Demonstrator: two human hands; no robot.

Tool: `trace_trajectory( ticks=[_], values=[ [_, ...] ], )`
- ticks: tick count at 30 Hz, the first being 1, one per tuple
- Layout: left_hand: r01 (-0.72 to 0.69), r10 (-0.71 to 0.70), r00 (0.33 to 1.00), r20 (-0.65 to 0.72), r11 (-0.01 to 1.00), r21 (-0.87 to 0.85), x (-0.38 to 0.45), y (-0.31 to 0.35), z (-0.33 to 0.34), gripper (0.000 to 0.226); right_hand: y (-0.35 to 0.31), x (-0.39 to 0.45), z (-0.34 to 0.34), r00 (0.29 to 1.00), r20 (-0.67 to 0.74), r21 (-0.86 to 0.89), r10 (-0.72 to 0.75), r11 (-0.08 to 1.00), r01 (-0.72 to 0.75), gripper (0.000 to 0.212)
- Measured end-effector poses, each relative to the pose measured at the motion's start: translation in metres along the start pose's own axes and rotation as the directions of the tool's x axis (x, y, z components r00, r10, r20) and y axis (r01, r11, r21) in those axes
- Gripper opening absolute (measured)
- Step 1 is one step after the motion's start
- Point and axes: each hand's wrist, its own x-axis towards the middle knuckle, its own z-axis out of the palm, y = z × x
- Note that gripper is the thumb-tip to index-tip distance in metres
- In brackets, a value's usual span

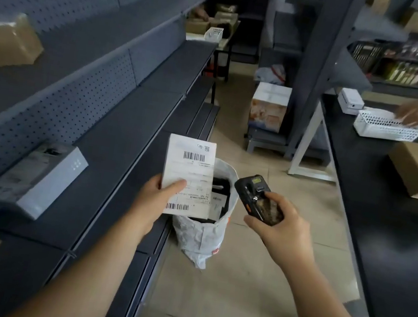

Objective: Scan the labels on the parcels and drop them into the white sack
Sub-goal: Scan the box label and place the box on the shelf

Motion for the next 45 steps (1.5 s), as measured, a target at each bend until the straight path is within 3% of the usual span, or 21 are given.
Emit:
trace_trajectory(
  ticks=[10, 19, 31, 34, 40, 45],
  values=[
    [0.145, -0.145, 0.989, 0.0, 0.988, 0.051, 0.125, -0.027, 0.029, 0.012, 0.04, 0.103, 0.042, 0.988, 0.063, 0.013, 0.144, 0.989, -0.145, 0.06],
    [0.342, -0.358, 0.93, 0.09, 0.928, 0.149, 0.239, -0.09, 0.027, 0.029, 0.074, 0.179, 0.109, 0.957, 0.06, -0.076, 0.285, 0.957, -0.281, 0.061],
    [0.371, -0.459, 0.87, 0.178, 0.848, 0.378, 0.359, -0.165, 0.029, 0.026, 0.137, 0.253, 0.187, 0.905, 0.066, -0.114, 0.421, 0.904, -0.412, 0.062],
    [0.388, -0.499, 0.848, 0.176, 0.813, 0.435, 0.368, -0.19, 0.035, 0.036, 0.158, 0.263, 0.198, 0.899, 0.094, -0.141, 0.427, 0.9, -0.413, 0.063],
    [0.318, -0.496, 0.853, 0.163, 0.741, 0.591, 0.388, -0.236, 0.05, 0.059, 0.203, 0.272, 0.214, 0.876, 0.15, -0.135, 0.458, 0.888, -0.44, 0.06],
    [0.047, -0.495, 0.818, 0.294, 0.566, 0.823, 0.407, -0.256, 0.049, 0.064, 0.221, 0.271, 0.215, 0.873, 0.17, -0.121, 0.457, 0.889, -0.442, 0.058]
  ],
)
